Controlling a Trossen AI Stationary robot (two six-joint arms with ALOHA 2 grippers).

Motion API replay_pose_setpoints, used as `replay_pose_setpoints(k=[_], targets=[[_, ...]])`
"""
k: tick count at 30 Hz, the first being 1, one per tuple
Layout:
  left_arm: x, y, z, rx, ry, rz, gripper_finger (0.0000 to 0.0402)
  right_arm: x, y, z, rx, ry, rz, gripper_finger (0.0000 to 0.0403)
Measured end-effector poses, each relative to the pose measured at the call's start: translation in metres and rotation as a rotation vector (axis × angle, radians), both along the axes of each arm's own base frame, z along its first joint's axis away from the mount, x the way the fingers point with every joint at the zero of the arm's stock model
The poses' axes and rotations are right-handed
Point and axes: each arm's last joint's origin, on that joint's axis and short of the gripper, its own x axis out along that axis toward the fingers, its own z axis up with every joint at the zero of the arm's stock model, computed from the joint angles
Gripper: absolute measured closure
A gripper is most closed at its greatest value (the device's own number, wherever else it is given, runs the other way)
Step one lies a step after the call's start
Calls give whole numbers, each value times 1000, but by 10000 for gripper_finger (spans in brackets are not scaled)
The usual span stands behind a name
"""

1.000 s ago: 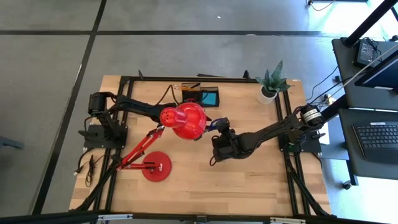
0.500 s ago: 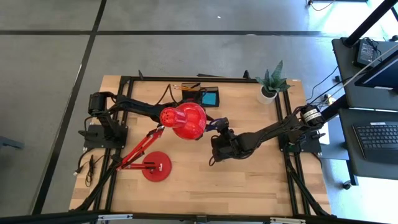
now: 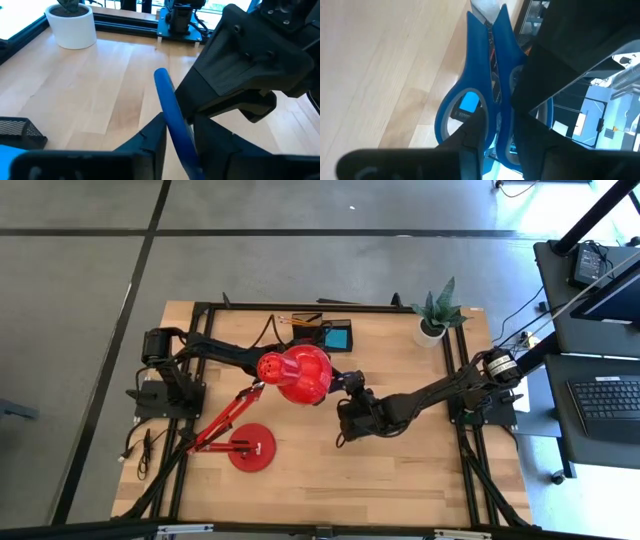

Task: Pick and place office supplies into organizer
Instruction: Put the scissors into the desk organizer

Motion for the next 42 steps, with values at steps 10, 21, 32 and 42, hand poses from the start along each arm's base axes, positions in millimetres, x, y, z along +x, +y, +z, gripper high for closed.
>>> replay_pose_setpoints(k=[10,21,32,42], targets=[[0,0,0,76,4,-28,375,0,0,0,0,2,0,300],[-1,1,-1,90,9,-36,375,-2,6,-1,48,-33,2,215],[-4,18,3,95,-3,2,375,-26,6,21,258,-197,-155,164],[-26,31,57,211,-179,38,375,-42,0,24,342,-318,-312,165]])
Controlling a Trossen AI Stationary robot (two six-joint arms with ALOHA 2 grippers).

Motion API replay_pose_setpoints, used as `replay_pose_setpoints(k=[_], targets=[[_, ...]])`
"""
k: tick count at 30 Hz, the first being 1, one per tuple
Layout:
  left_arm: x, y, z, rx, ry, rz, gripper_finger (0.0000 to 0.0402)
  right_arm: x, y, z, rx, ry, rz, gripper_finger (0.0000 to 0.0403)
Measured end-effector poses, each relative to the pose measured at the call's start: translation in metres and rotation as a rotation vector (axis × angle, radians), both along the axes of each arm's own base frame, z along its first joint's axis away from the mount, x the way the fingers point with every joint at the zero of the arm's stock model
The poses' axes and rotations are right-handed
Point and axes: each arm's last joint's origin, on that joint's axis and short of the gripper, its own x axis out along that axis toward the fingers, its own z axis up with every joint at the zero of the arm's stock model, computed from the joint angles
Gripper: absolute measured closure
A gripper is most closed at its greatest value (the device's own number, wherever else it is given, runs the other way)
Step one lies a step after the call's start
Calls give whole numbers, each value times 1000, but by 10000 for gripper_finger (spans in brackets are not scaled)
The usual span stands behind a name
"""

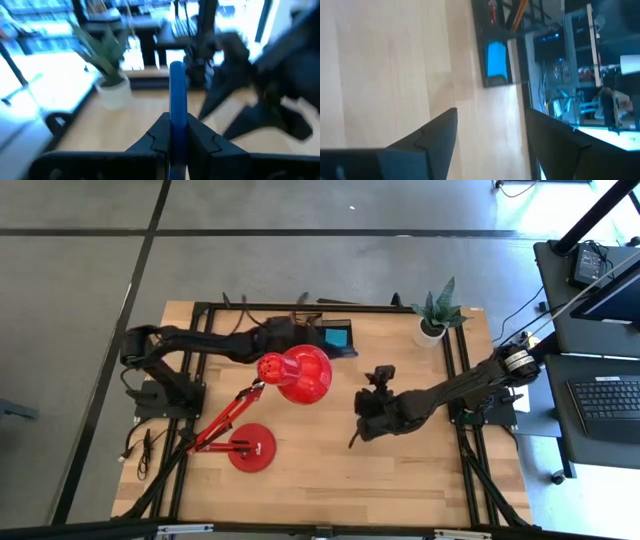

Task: Pick and place office supplies into organizer
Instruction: Put the scissors into the desk organizer

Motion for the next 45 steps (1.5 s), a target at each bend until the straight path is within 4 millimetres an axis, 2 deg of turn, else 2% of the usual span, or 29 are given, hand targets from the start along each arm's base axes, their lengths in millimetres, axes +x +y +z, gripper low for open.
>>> replay_pose_setpoints(k=[4,8,14,18,25,31,45], targets=[[-22,5,13,45,-138,35,375,-12,-4,-15,-4,32,-45,165],[-56,10,18,94,-351,84,375,-22,-8,-30,-5,37,-87,165],[-97,17,4,159,-624,156,375,-26,-12,-41,-9,3,-111,166],[-109,27,-11,168,-729,241,375,-22,-13,-41,-13,-49,-118,166],[-103,51,-26,179,-693,298,375,-16,-13,-40,4,-94,-112,166],[-97,67,-27,181,-686,298,375,-11,-11,-39,31,-162,-115,166],[-93,88,-42,218,-622,358,375,-6,-11,-37,45,-210,-119,166]])
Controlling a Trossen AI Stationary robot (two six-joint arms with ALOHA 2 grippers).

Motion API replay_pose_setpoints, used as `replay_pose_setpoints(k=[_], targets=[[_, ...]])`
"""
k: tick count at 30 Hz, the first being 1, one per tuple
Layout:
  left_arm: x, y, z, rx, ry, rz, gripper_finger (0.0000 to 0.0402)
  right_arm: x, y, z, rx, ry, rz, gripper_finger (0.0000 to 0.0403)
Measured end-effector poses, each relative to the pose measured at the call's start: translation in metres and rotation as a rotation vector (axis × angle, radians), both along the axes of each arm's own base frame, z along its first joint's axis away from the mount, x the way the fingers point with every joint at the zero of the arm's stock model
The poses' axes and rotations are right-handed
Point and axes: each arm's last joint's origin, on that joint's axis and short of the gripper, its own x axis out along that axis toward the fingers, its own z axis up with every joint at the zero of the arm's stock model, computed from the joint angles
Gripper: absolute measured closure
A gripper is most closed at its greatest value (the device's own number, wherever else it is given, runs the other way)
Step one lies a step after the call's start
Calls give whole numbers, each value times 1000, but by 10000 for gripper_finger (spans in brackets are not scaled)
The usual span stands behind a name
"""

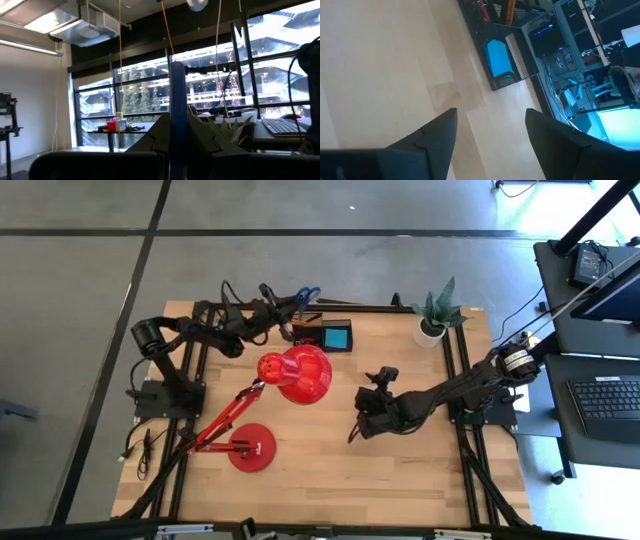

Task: Pick and place office supplies into organizer
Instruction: Put the scissors into the desk organizer

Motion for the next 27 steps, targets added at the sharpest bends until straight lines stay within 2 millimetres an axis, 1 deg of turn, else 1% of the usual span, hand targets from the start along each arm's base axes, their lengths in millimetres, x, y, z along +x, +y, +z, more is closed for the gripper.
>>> replay_pose_setpoints(k=[5,8,10,15,18,24,27], targets=[[1,5,6,17,-17,14,375,1,-5,0,-2,-2,-20,166],[6,8,5,30,-9,8,375,2,-8,0,-1,-3,-31,166],[11,11,2,30,-2,6,375,3,-10,0,0,-6,-37,166],[26,22,-13,1,30,4,375,3,-11,0,1,-9,-40,166],[31,28,-20,-7,45,6,375,3,-10,0,1,-8,-39,166],[31,36,-33,-19,91,0,375,3,-10,0,2,-7,-39,166],[30,39,-39,-54,130,-14,375,3,-10,0,3,-8,-39,166]])
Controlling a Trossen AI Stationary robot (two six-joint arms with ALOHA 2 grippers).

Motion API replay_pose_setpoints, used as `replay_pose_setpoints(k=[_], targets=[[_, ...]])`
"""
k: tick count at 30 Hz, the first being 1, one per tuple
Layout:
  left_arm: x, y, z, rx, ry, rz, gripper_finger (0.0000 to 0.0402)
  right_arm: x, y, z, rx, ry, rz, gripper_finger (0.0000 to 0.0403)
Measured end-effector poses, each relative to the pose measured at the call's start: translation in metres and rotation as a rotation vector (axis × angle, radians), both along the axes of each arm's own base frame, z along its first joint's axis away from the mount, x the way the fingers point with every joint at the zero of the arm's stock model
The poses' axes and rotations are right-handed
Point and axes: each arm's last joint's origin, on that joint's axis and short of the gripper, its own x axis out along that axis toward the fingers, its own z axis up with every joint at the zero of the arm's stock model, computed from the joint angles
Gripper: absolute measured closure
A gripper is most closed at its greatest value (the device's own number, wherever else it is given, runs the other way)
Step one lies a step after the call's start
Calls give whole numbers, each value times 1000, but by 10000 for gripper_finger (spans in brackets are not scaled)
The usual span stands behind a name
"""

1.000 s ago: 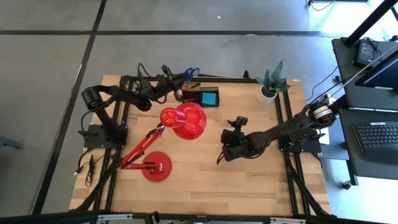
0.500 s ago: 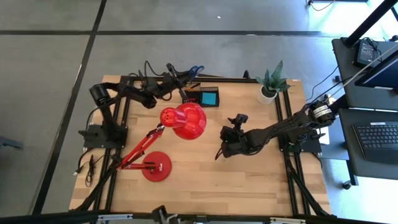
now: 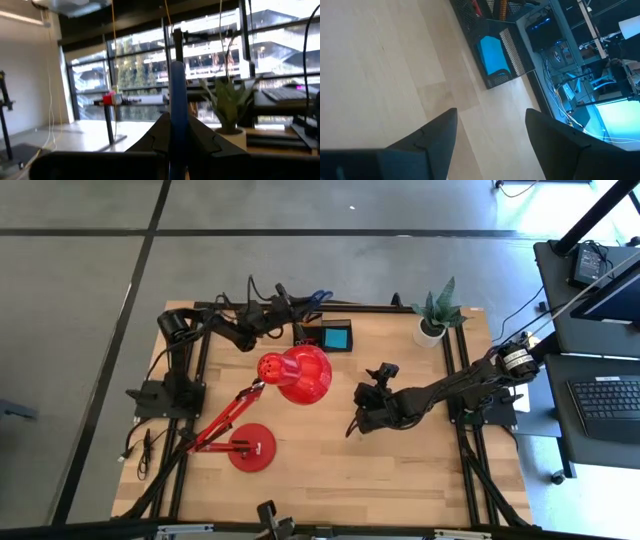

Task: Pick and place office supplies into organizer
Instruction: Put the scissors into the desk organizer

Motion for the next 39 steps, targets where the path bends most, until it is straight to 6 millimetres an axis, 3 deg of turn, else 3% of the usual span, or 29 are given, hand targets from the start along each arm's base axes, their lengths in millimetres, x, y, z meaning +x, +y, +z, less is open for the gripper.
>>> replay_pose_setpoints(k=[16,28,39], targets=[[0,7,-20,-126,176,28,375,0,0,0,-1,2,1,166],[-1,9,-25,-183,210,30,375,0,0,0,-1,2,2,166],[-1,8,-24,-193,220,29,344,0,0,0,-1,3,2,166]])
